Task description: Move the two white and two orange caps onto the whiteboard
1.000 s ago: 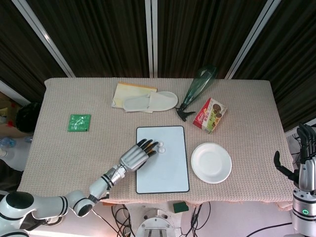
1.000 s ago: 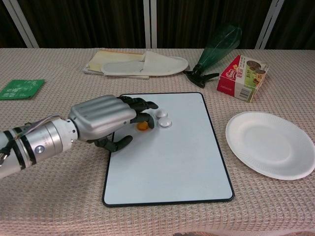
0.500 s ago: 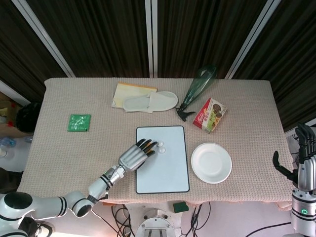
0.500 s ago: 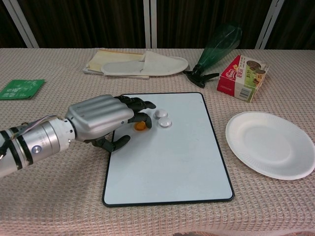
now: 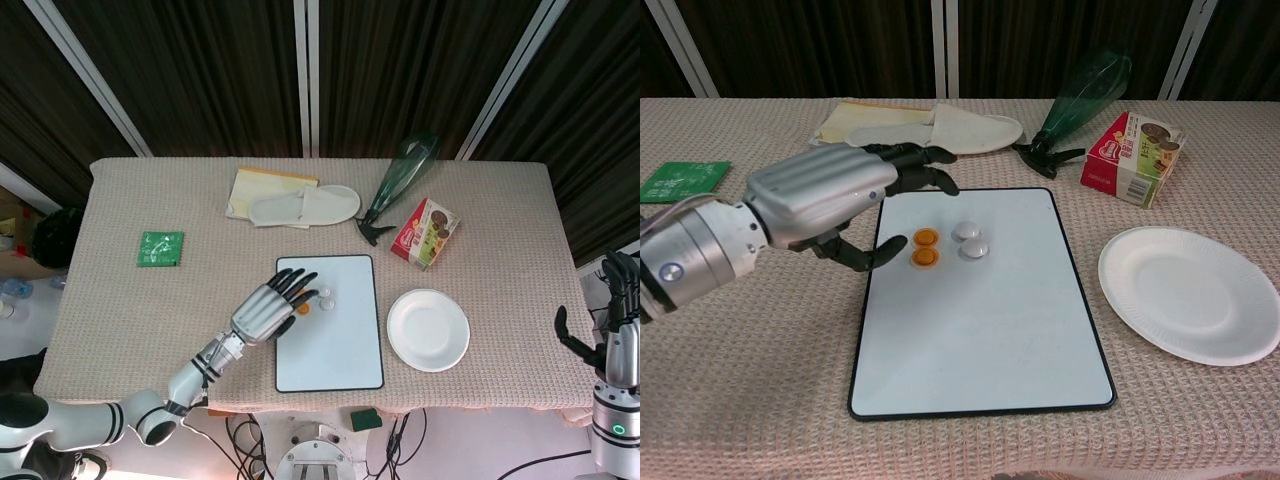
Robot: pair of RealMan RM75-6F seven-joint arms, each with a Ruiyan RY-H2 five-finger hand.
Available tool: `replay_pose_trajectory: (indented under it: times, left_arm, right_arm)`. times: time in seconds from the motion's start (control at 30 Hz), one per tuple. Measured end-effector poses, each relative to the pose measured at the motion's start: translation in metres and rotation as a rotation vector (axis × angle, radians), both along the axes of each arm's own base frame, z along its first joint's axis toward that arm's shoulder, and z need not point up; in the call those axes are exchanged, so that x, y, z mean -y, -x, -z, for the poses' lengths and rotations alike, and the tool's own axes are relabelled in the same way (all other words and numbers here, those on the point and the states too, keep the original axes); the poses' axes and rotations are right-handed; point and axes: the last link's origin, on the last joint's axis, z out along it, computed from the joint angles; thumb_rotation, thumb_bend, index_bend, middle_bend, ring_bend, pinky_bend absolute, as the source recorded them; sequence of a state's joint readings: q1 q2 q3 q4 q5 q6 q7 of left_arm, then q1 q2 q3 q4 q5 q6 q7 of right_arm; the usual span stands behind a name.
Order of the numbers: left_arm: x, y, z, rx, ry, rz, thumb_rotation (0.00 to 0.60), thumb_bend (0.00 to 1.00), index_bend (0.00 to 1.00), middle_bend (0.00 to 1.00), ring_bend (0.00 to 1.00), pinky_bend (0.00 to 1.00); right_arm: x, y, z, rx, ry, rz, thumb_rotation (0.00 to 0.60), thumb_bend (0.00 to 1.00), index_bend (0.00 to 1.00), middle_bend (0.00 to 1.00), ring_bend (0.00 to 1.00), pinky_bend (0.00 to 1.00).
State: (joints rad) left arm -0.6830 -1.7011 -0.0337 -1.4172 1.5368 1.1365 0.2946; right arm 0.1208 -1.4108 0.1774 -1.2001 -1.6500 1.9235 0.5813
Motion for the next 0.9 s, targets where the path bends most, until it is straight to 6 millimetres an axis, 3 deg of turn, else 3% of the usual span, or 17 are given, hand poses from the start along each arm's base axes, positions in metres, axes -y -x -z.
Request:
replay_pose_trajectory:
  times: [0.1,0.33,0.4,0.5,0.57,0.73,0.9]
  left_arm:
    - [0.000,0.011,-0.022,0.068,-0.066,-0.042,0.600,0.28,0.16,0.07,0.01,0.13]
    - [0.016,0.074,-0.056,0.138,-0.148,-0.245,0.596,0.13,0.16,0.07,0.01,0.13]
    - [0.021,0.090,-0.059,0.139,-0.156,-0.292,0.557,0.08,0.15,0.07,0.01,0.13]
    - [0.028,0.114,-0.063,0.150,-0.160,-0.358,0.409,0.03,0.15,0.07,0.01,0.13]
    - [0.034,0.132,-0.068,0.155,-0.167,-0.400,0.361,0.02,0.15,0.07,0.01,0.13]
    - [0.055,0.167,-0.084,0.156,-0.230,-0.462,0.332,0.02,0.14,0.07,0.01,0.13]
    - [0.072,0.178,-0.101,0.165,-0.286,-0.467,0.321,0.04,0.14,0.07,0.01,0.13]
  right_arm:
    - [0.000,0.001,-0.001,0.001,0.000,0.002,0.600,0.48,0.05,0.02,0.00,0.00]
    - [-0.001,0.006,-0.001,-0.023,-0.010,0.025,0.600,0.48,0.05,0.01,0.00,0.00]
    - [-0.002,0.008,-0.001,-0.041,-0.017,0.045,0.600,0.47,0.05,0.00,0.00,0.00]
    - [-0.003,0.013,-0.002,-0.089,-0.034,0.083,0.600,0.43,0.01,0.00,0.00,0.00]
    - [-0.004,0.017,-0.003,-0.148,-0.049,0.120,0.600,0.40,0.00,0.00,0.00,0.00]
    - [-0.008,0.031,-0.003,-0.338,-0.087,0.249,0.600,0.37,0.00,0.00,0.00,0.00]
    - [-0.022,0.054,-0.003,-0.485,-0.165,0.428,0.600,0.36,0.00,0.00,0.00,0.00]
